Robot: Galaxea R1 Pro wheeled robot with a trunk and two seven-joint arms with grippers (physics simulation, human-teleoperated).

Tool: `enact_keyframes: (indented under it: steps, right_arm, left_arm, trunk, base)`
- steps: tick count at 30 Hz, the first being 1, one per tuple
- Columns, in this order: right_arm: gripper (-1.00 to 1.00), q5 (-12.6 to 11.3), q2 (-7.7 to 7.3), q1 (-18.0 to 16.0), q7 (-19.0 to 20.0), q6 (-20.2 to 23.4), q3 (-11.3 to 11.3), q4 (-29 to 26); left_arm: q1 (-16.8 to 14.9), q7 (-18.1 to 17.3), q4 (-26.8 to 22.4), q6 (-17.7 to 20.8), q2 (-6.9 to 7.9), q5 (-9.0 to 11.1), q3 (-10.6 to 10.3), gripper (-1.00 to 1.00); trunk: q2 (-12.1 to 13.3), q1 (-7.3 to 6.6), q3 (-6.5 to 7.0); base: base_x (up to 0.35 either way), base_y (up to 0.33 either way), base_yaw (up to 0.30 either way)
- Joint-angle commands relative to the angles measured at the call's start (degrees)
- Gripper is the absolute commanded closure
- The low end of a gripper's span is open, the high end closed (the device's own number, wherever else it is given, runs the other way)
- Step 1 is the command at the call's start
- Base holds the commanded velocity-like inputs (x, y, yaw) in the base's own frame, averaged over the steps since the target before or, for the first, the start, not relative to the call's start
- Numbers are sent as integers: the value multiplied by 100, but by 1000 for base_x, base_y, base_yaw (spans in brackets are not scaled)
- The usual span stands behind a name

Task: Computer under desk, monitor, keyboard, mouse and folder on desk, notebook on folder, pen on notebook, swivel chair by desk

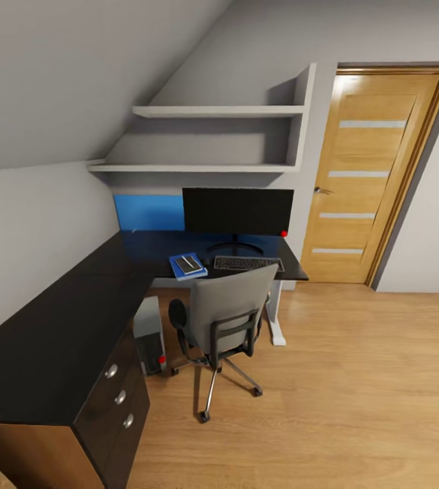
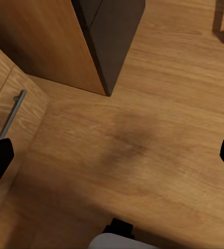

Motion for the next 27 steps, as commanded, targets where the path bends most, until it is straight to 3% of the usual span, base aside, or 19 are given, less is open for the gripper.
enact_keyframes:
  steps: [1, 27]
  right_arm:
    - [-100, 1, 0, -2, -46, 6, 49, -1]
    - [-100, -1, 79, 8, -23, 273, 110, 19]
  left_arm:
    - [-3, 55, -1, -3, -1, -1, -49, -100]
    - [-3, 55, -1, -3, -16, -7, -55, -100]
  trunk:
    - [-5, 0, -16]
    - [-5, 0, -86]
  base:
    - [0, 0, 84]
    - [0, 0, 27]
